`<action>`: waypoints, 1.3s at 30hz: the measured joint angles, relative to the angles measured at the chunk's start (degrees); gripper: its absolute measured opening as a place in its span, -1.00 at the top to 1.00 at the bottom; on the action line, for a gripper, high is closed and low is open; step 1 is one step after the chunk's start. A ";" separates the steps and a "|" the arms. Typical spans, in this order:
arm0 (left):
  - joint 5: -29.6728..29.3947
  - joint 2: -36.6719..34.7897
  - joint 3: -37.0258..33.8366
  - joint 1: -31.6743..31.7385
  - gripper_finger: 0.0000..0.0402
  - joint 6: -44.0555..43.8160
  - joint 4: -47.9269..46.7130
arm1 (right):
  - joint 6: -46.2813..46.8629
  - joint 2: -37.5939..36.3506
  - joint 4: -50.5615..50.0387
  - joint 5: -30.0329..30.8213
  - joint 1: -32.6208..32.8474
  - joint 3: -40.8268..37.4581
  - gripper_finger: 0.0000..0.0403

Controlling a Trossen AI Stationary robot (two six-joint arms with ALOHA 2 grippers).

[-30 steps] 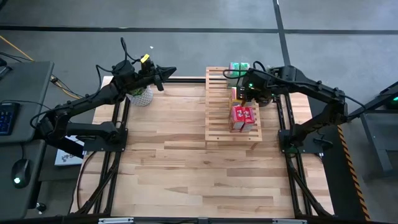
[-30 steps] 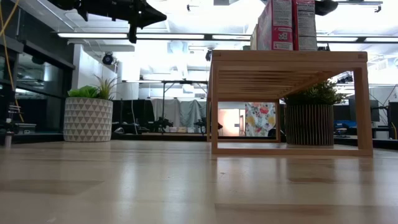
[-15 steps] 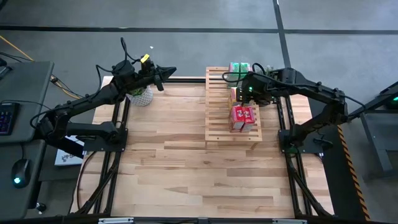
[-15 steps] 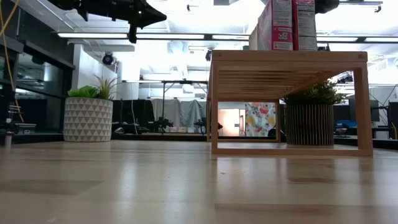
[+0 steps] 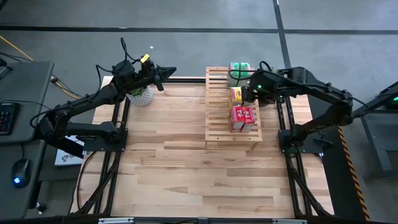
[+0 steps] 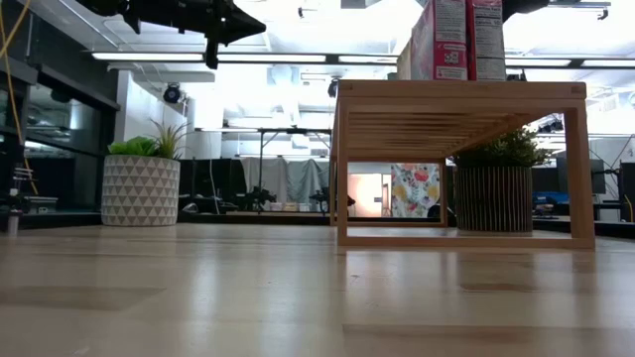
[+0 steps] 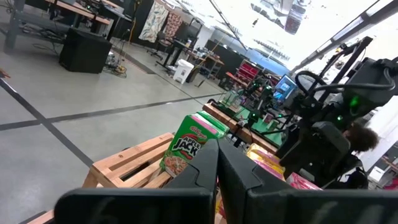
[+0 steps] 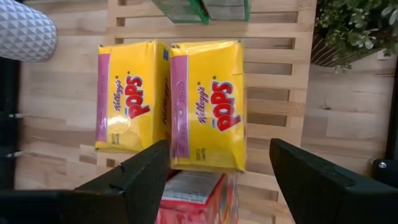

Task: Stack cereal on shelf
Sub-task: Return to Home Position

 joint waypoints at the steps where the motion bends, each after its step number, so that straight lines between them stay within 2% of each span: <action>1: 0.00 0.00 0.00 0.00 1.00 -0.01 0.00 | -0.03 -0.55 -0.01 0.05 0.00 0.00 -0.34; 8: 0.39 0.00 0.00 0.01 1.00 -0.93 0.01 | -1.90 -4.48 1.17 2.15 0.00 0.00 -0.34; 11: 3.45 0.00 0.00 0.01 1.00 -1.98 0.03 | -3.83 -6.18 3.30 3.01 0.00 0.00 -0.34; 16: 11.78 0.00 0.00 -0.51 1.00 -3.18 0.99 | -11.24 -9.09 6.95 4.07 0.00 0.00 -0.34; 20: 12.44 0.02 0.00 -3.88 1.00 -3.50 0.92 | -18.60 -11.95 7.32 4.65 -0.58 0.00 -0.34; 23: 6.81 0.02 0.00 -8.30 1.00 -3.48 0.86 | -24.35 -14.74 6.24 3.76 -1.90 0.00 -0.34; 28: -12.02 1.42 0.00 -19.95 1.00 -1.51 0.84 | -34.17 -19.61 1.37 2.44 -3.56 -0.02 -0.16; 31: -22.58 3.14 0.00 -27.30 1.00 -2.17 1.50 | -38.90 -22.40 -0.45 1.54 -3.80 -0.04 0.08; 34: -30.87 5.45 -0.01 -34.21 1.00 -2.40 3.36 | -43.40 -25.24 -0.28 0.14 -3.78 -0.05 0.42; 37: -35.77 7.33 -0.02 -39.97 1.00 -1.86 5.32 | -46.11 -27.44 1.65 -0.24 -3.78 -0.07 0.80; 39: -37.64 7.50 -0.02 -42.71 1.00 -0.37 5.64 | -47.36 -28.53 4.19 -0.65 -3.78 -0.07 0.95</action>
